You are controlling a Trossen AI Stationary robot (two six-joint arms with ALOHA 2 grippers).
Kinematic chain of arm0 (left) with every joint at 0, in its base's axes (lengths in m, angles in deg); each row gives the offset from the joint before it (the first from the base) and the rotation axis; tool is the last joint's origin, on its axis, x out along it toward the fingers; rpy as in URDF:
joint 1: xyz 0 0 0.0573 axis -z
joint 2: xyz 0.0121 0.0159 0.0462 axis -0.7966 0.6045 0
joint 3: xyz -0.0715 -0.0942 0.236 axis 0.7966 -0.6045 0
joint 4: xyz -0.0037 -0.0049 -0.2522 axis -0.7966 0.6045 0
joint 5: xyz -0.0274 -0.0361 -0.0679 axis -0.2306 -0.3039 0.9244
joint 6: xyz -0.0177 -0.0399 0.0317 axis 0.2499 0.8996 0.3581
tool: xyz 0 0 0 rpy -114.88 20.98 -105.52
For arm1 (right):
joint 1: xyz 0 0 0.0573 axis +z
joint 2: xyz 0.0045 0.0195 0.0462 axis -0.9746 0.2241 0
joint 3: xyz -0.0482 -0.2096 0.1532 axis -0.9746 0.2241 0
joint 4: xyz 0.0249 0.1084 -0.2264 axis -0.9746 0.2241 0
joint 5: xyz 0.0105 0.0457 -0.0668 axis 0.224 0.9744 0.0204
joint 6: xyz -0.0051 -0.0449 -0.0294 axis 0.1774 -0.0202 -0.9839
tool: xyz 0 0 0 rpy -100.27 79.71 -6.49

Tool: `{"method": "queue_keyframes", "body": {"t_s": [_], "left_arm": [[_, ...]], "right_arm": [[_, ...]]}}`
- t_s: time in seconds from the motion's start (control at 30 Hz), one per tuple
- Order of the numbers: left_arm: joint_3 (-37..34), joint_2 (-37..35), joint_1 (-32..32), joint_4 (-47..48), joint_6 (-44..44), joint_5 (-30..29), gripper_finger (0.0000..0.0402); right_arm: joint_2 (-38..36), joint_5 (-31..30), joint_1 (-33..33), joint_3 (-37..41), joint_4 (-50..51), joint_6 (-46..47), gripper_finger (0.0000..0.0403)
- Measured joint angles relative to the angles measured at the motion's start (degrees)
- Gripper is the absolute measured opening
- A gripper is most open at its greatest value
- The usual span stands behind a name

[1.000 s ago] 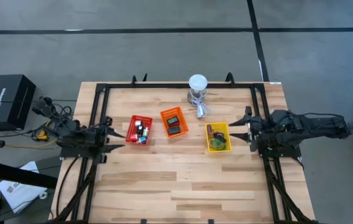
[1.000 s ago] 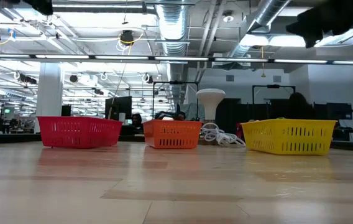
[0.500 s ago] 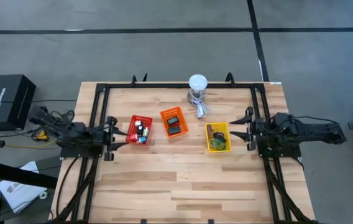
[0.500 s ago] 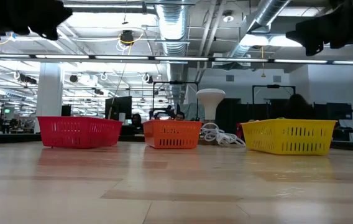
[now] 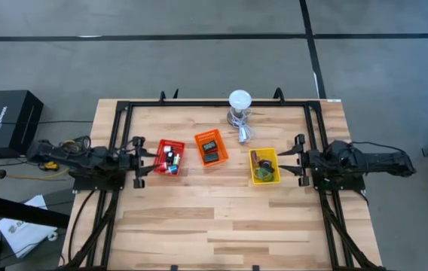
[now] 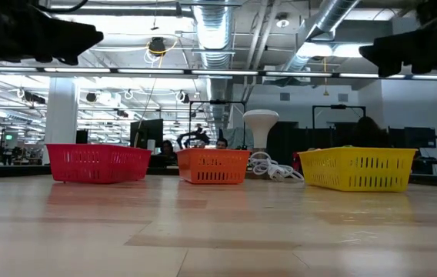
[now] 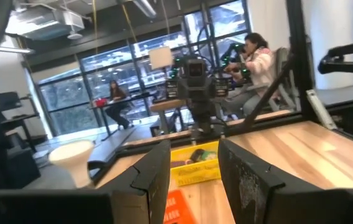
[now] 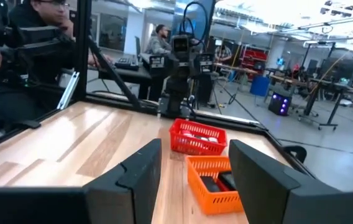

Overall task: Pick & Place Office items
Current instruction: Return to Home Position

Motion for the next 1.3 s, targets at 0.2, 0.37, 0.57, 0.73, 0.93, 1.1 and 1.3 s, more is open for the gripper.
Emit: {"method": "queue_keyframes", "body": {"t_s": [0.2, 0.37, 0.57, 0.73, 0.93, 1.1, 1.3], "left_arm": [[0.0, 0.0, -4.17, -0.19, 0.23, 5.2, 0.0129], [0.0, 0.0, -6.21, -0.21, 0.26, 5.58, 0.0129], [0.0, 0.06, -7.27, -0.17, 2.89, 5.57, 0.0129], [0.0, 0.22, -7.23, -0.11, 3.35, 5.57, 0.0129], [0.0, 2.66, -7.23, 0.14, 4.79, 5.57, 0.0129], [0.0, 5.41, -7.23, 0.07, 4.79, 5.55, 0.0129], [0.0, 7.29, -7.21, -0.25, 7.6, 5.55, 0.0129]], "right_arm": [[-3.01, 0.0, -0.04, 2.27, -0.02, 0.07, 0.0179], [-3.01, -0.02, -0.04, 3.27, 0.67, 0.19, 0.0179], [-3.01, -0.02, -0.02, 4.23, 0.77, 1.99, 0.0179], [-2.87, 0.0, 0.0, 4.23, 0.78, 1.99, 0.0179], [-2.68, -0.04, 0.0, 4.24, 0.81, 1.65, 0.0179], [-2.4, -0.07, 0.0, 4.24, 0.83, 1.68, 0.0179], [-2.4, -0.11, 0.0, 4.24, 0.83, 1.68, 0.0179]]}}
